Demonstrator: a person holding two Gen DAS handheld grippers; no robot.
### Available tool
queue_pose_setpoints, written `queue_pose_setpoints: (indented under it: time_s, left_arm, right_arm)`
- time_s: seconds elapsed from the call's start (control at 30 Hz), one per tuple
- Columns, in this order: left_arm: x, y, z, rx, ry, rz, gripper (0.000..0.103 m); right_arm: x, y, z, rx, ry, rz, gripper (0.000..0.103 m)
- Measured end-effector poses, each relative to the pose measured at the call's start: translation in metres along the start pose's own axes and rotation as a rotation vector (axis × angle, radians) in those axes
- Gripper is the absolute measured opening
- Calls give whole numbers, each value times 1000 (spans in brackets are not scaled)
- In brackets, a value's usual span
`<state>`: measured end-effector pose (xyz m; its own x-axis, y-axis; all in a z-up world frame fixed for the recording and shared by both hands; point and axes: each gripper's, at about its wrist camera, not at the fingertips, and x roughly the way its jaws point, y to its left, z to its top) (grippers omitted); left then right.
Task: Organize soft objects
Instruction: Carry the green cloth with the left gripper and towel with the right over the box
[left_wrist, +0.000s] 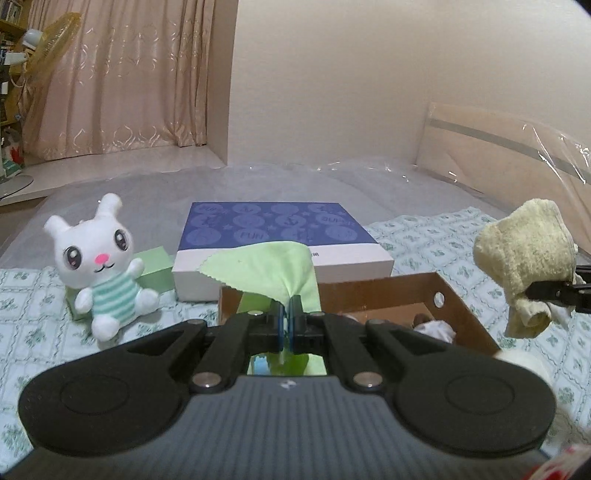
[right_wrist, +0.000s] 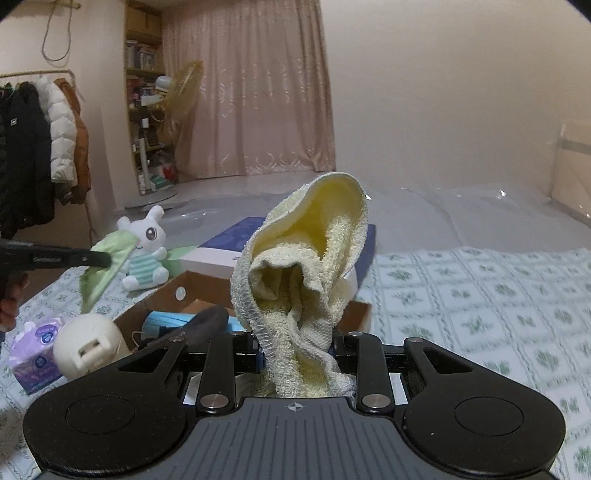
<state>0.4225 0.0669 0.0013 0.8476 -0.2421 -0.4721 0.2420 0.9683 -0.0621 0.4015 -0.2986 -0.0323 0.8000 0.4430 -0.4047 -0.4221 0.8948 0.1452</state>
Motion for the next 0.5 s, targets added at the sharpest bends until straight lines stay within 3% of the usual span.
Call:
queue_pose_setpoints:
  time_s: [0.5]
  left_arm:
    - [67, -19, 10, 69, 40, -48, 2]
  right_arm:
    - [60, 6, 10, -64, 37, 57, 29]
